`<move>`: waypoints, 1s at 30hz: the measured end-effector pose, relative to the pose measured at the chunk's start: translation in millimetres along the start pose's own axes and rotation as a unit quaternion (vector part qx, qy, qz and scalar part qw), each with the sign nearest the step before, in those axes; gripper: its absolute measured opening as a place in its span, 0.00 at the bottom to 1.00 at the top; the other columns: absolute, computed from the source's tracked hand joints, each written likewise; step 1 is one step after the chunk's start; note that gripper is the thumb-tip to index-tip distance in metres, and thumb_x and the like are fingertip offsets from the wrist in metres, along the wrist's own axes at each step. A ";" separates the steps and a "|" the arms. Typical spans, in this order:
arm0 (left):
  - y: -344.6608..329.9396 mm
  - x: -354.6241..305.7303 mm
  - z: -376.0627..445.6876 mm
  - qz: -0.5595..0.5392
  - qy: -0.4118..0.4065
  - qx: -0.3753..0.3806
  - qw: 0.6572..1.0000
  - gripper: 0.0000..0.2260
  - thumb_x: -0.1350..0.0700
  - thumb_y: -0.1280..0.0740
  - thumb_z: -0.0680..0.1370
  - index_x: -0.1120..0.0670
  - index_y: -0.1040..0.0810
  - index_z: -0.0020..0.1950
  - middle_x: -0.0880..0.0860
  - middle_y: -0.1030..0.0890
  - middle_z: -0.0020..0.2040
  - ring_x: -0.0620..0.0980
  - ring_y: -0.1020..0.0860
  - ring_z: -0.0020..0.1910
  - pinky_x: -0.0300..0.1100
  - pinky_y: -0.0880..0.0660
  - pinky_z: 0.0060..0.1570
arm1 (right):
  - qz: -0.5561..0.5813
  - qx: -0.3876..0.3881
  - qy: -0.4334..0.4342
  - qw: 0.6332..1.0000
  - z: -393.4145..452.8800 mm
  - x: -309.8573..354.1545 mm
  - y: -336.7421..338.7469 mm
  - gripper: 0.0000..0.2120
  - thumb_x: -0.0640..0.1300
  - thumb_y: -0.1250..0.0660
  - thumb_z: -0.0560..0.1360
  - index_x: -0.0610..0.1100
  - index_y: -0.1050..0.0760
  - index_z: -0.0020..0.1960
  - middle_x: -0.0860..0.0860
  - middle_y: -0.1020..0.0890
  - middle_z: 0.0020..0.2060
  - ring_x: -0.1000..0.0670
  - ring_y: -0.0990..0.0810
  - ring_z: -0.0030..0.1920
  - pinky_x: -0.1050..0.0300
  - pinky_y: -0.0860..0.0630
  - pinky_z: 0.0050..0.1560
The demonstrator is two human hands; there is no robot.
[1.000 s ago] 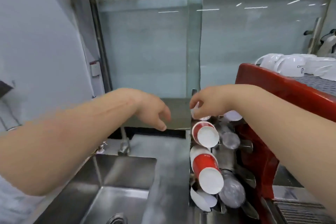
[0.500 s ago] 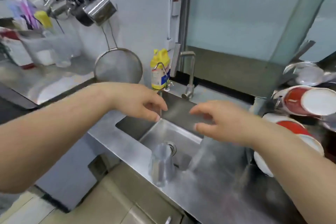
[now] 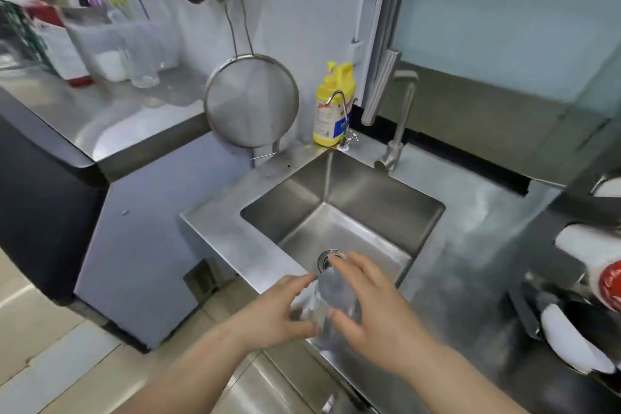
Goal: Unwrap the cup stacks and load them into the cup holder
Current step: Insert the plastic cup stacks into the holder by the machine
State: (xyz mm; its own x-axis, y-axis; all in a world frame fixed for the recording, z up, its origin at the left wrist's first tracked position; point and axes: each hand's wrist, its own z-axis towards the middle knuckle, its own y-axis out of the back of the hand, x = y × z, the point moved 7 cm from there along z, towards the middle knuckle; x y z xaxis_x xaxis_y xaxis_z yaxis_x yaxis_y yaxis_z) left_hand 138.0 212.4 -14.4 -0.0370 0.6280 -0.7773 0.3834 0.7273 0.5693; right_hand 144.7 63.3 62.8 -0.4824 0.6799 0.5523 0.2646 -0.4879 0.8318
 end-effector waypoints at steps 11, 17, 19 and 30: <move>-24.3 22.1 34.0 0.010 -0.008 0.019 1.000 0.24 0.46 0.28 0.67 0.27 0.34 0.55 0.38 0.29 0.52 0.35 0.29 0.50 0.29 0.33 0.46 | 0.018 0.003 -0.022 1.000 10.5 -14.5 -16.8 0.25 0.48 0.35 0.70 0.51 0.30 0.67 0.58 0.33 0.67 0.54 0.32 0.67 0.68 0.42 0.67; -26.8 21.6 33.6 -0.001 -0.004 0.008 1.000 0.25 0.51 0.27 0.66 0.28 0.33 0.53 0.42 0.28 0.51 0.34 0.28 0.44 0.27 0.34 0.40 | 0.026 0.005 -0.029 0.999 11.2 -14.9 -15.3 0.26 0.47 0.34 0.70 0.52 0.30 0.67 0.61 0.35 0.64 0.55 0.33 0.67 0.68 0.41 0.66; -28.1 20.2 32.1 -0.008 -0.003 0.002 1.000 0.24 0.54 0.27 0.67 0.30 0.33 0.51 0.41 0.28 0.47 0.34 0.28 0.41 0.26 0.34 0.37 | 0.028 0.008 -0.028 0.999 12.7 -13.1 -14.5 0.27 0.45 0.32 0.69 0.52 0.31 0.68 0.62 0.36 0.61 0.55 0.33 0.66 0.69 0.41 0.65; -38.4 22.1 26.8 -0.054 -0.010 -0.005 0.998 0.39 0.49 0.25 0.61 0.34 0.34 0.70 0.44 0.29 0.63 0.37 0.25 0.58 0.34 0.26 0.56 | 0.067 -0.049 -0.022 0.996 -23.8 -17.0 -8.3 0.29 0.51 0.36 0.65 0.65 0.38 0.63 0.70 0.39 0.60 0.60 0.32 0.64 0.68 0.35 0.64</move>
State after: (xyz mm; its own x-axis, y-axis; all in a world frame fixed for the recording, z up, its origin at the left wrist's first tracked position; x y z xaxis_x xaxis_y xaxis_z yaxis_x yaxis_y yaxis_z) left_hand 147.2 190.9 -60.5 -0.0583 0.5399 -0.8397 0.3684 0.7934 0.4845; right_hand 130.8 42.8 45.2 -0.4100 0.6275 0.6619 0.2403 -0.6258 0.7421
